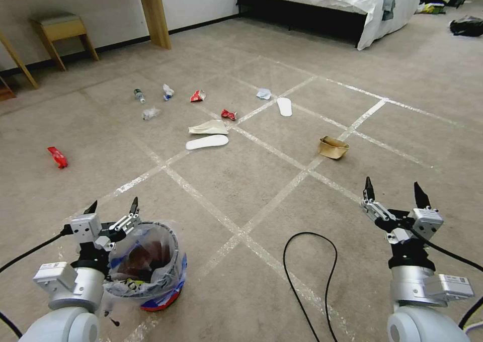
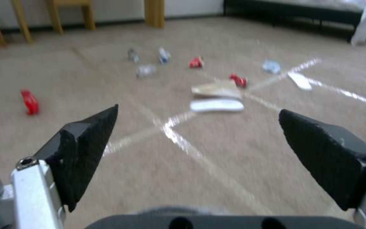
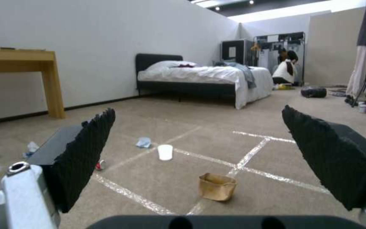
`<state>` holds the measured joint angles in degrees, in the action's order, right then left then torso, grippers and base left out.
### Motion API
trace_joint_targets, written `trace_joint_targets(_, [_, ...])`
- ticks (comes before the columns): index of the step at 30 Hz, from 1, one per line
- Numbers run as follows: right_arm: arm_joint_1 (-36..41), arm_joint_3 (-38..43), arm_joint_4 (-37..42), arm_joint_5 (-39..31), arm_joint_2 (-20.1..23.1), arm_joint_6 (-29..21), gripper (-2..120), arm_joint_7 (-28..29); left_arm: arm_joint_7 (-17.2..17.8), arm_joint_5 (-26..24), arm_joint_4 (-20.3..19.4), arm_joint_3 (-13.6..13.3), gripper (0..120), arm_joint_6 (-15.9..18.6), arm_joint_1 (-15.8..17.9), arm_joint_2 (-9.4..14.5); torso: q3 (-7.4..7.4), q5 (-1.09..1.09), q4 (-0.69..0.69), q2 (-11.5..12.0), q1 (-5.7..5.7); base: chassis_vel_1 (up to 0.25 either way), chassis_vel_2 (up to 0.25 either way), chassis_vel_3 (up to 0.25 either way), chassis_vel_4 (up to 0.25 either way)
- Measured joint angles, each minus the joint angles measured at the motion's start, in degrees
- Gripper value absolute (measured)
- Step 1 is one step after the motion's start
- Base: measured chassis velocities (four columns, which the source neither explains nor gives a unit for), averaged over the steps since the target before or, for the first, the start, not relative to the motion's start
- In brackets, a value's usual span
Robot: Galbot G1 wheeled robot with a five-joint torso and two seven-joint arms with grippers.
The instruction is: Pick up the trash bin and place the garbage on the floor into it.
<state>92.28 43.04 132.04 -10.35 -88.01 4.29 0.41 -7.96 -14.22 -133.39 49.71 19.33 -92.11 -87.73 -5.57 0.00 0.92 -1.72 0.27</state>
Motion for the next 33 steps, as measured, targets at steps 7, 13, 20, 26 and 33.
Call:
trace_joint_targets(7, [-1.12,0.33,-0.47,-1.50,1.37,-1.31,100,0.31,0.91,-7.07,0.66,3.92,100,5.96,-2.64,4.21,0.00,0.00,-0.01,0.00,0.00,0.000,0.000,0.000,0.000])
trace_joint_targets(13, [-1.05,0.18,-1.27,-1.40,1.11,-1.34,100,0.32,2.35,-15.22,4.17,6.58,100,11.05,-3.57,10.04,0.00,-0.01,0.00,0.00,0.00,0.000,0.000,0.000,0.000])
trace_joint_targets(20, [-0.63,0.58,-1.06,-1.31,1.14,-1.24,100,0.32,1.37,-17.96,11.08,7.70,100,12.97,-3.22,15.43,0.00,-0.01,0.00,0.00,0.00,0.000,0.000,0.000,0.000])
trace_joint_targets(26, [-0.06,0.97,-0.43,-1.01,0.91,-1.41,100,0.36,-0.43,-19.29,16.49,8.43,100,12.90,-2.14,19.29,0.00,-0.01,0.00,0.00,0.00,0.000,0.000,0.000,0.000])
trace_joint_targets(33, [0.55,1.05,-0.22,-0.03,0.12,-1.28,100,0.37,-1.52,-19.75,21.38,6.69,100,12.02,-0.94,20.63,0.00,-0.01,0.00,0.00,0.00,0.000,0.000,0.000,0.000])
